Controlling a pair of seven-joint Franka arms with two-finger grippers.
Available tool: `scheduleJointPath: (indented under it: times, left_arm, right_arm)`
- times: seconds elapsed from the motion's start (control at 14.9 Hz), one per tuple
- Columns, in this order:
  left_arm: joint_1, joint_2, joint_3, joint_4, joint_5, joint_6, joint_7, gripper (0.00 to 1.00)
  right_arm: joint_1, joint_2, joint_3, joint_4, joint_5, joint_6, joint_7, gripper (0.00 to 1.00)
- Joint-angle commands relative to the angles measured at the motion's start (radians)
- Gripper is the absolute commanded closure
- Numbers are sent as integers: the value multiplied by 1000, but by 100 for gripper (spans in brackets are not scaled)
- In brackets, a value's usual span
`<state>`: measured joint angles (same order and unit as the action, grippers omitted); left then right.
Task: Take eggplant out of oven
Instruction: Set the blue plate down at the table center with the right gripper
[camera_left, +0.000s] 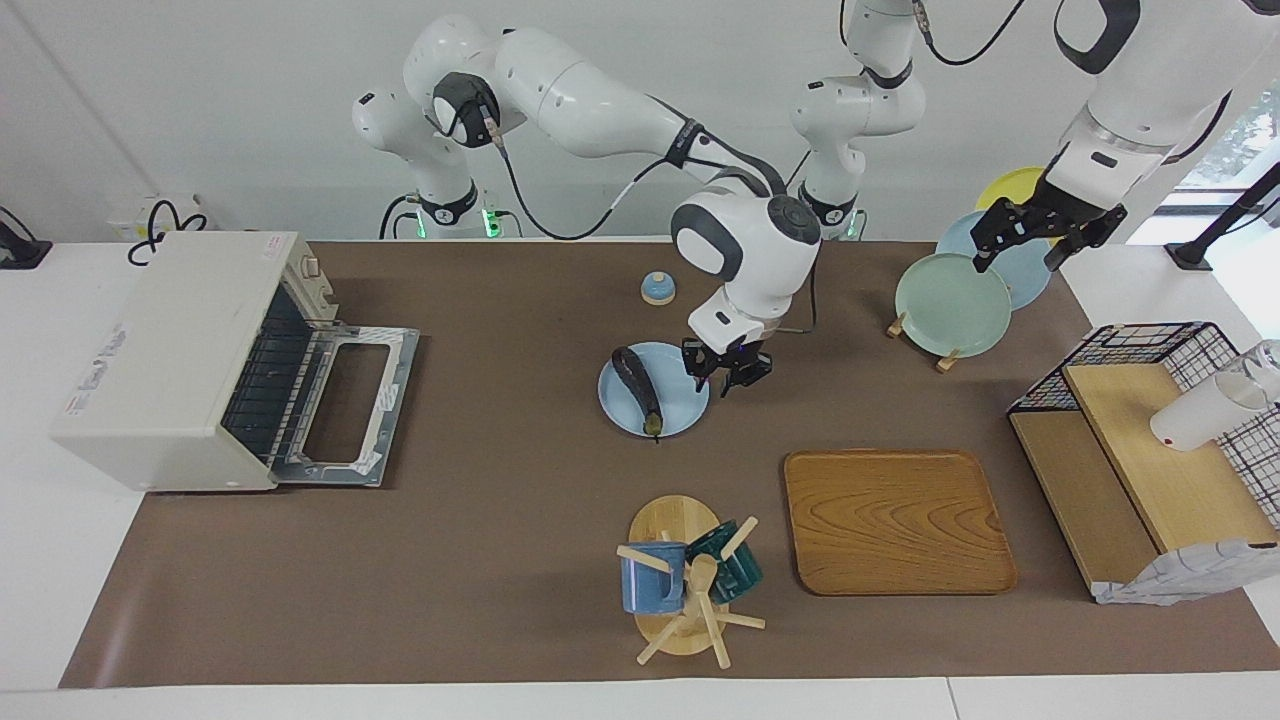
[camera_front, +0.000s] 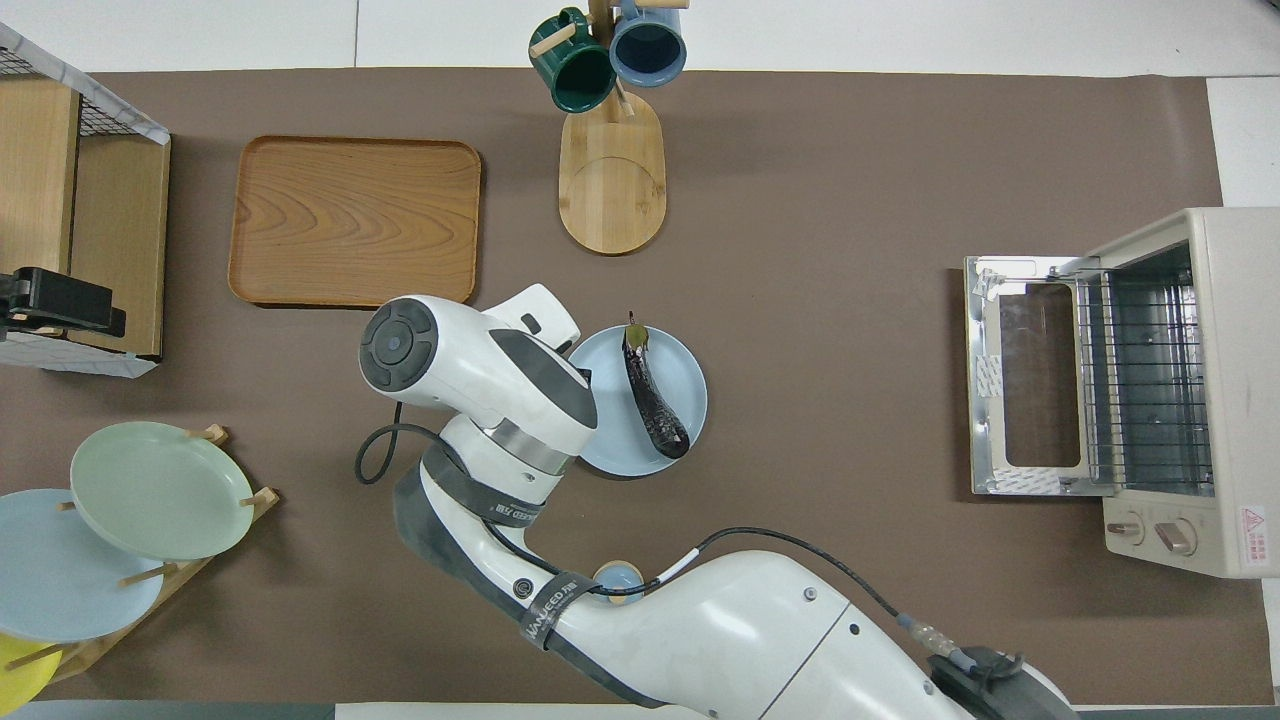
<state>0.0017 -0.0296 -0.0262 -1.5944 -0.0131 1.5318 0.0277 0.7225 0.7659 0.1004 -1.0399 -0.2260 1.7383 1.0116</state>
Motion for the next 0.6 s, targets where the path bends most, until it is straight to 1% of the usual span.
scheduleJointPath:
  times: [0.0,0.07,0.13,0.2,0.27,0.33,0.4,0.54]
  left_arm:
    - [15,-21,-9,-26,-4,42,-8,0]
    - [14,-21,-11,-27,-4,50,-17,0]
    - [4,-21,-12,-27,-4,51,-38,0]
    - [-5,-26,-17,-41,-4,53,-66,0]
    - [-40,-30,-20,-67,-4,59,-106,0]
    - [-87,-42,-20,-87,-4,67,-164,0]
    - [-127,-46,-21,-110,-4,83,-230,0]
    - [-219,-47,-23,-147,-11,122,-363,0]
  right_arm:
    - [-56,-138,7,-67,10,-125,-78,45]
    - [-101,-196,5,-122,11,-178,-156,69]
    - [-160,-276,5,-226,11,-196,-222,94]
    - [-229,-348,7,-329,10,-189,-258,100]
    - [-300,-429,7,-456,11,-153,-321,100]
    - [-346,-489,7,-557,13,-108,-381,100]
    - [-385,-534,5,-645,11,-56,-424,100]
    - [-451,-568,5,-748,11,18,-449,100]
